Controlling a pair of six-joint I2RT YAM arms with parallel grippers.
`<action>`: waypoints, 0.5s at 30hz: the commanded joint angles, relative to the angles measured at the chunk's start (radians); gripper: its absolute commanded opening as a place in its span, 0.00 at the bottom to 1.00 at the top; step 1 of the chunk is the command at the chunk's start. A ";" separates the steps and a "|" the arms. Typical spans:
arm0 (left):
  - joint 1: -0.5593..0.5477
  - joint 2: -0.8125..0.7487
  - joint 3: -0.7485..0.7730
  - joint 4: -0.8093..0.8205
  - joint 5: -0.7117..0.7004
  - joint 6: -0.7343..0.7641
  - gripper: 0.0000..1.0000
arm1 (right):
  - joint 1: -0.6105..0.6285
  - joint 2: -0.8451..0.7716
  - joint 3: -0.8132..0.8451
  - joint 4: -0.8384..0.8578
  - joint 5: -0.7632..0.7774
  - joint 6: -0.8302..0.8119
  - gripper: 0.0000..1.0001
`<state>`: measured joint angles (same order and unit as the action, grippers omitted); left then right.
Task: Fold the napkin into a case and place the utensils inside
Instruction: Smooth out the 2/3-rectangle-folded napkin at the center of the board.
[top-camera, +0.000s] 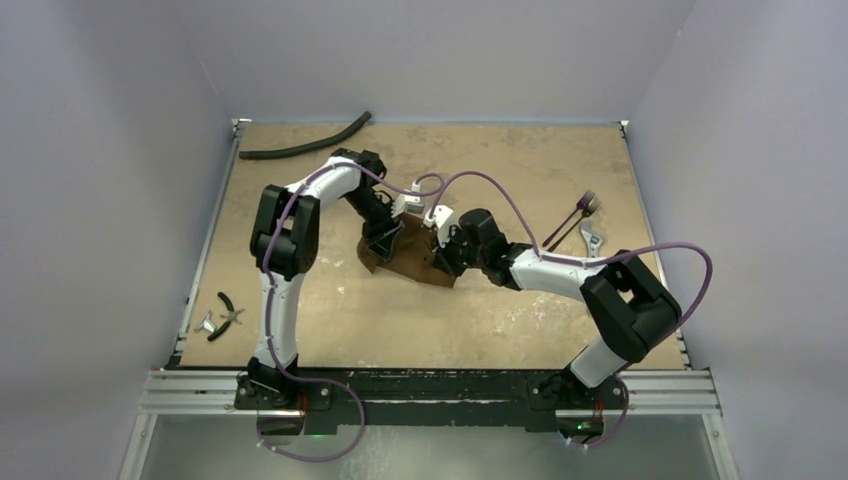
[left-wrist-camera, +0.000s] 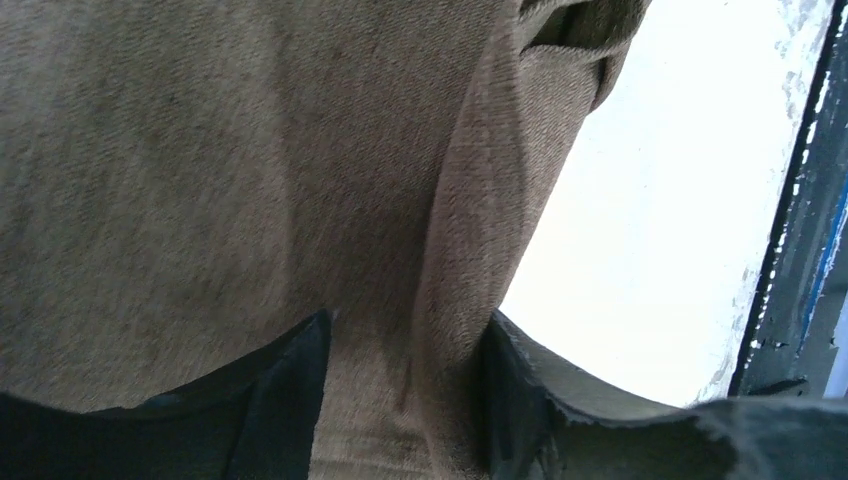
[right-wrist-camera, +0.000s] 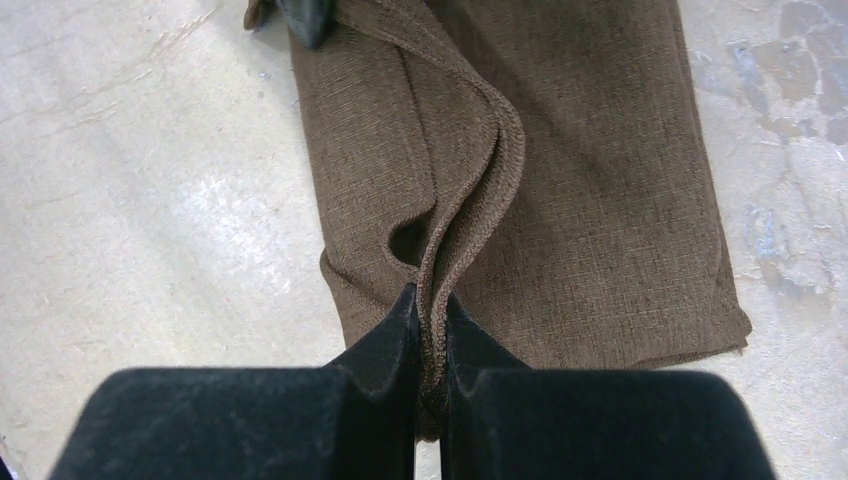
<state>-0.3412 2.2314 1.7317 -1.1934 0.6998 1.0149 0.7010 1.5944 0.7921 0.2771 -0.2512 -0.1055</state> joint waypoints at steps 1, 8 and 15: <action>0.025 -0.039 0.097 -0.074 -0.039 0.059 0.63 | -0.019 0.007 0.008 0.016 -0.009 0.070 0.08; 0.034 -0.076 0.206 -0.048 -0.028 0.007 0.73 | -0.040 0.072 0.043 -0.023 -0.022 0.149 0.09; 0.003 -0.140 0.075 -0.006 -0.032 -0.006 0.94 | -0.081 0.128 0.088 -0.069 -0.026 0.184 0.11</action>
<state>-0.3176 2.1841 1.8969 -1.2362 0.6579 1.0210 0.6380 1.7115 0.8291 0.2466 -0.2607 0.0433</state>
